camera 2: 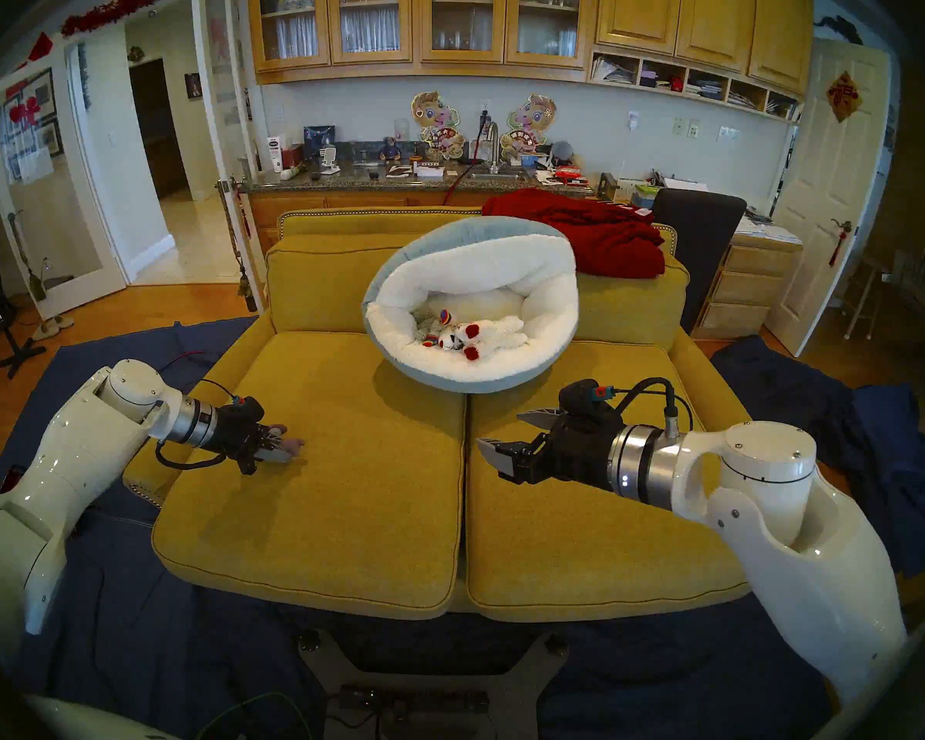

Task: Put toys into dog bed

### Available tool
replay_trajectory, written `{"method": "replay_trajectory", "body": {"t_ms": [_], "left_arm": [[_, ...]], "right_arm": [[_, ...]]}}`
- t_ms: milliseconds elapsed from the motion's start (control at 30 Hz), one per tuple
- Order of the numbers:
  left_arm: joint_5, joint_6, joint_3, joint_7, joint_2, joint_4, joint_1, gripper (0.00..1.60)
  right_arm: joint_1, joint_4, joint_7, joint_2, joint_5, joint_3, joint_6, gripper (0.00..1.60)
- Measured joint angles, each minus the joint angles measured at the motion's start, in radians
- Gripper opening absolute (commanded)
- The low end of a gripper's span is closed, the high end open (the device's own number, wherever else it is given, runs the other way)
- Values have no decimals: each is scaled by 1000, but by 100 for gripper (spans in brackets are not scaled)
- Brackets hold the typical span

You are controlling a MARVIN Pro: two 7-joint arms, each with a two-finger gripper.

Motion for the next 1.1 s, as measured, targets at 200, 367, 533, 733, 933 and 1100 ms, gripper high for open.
{"method": "replay_trajectory", "body": {"t_ms": [200, 367, 533, 733, 933, 1100], "left_arm": [[-73, -14, -26, -91, 2, -88, 17, 0], [-131, -12, -44, -148, -1, -162, 36, 0], [-198, 28, -64, -190, -14, -239, 66, 0], [-279, 110, -89, -205, -33, -324, 106, 0], [-353, 219, -120, -209, -49, -414, 156, 0], [-418, 325, -169, -164, -57, -495, 207, 0]], "right_arm": [[0, 1, 0, 0, 0, -1, 0, 160], [0, 1, 0, 0, 0, -1, 0, 160], [0, 1, 0, 0, 0, -1, 0, 160], [0, 1, 0, 0, 0, -1, 0, 160], [0, 1, 0, 0, 0, -1, 0, 160], [0, 1, 0, 0, 0, -1, 0, 160]]}}
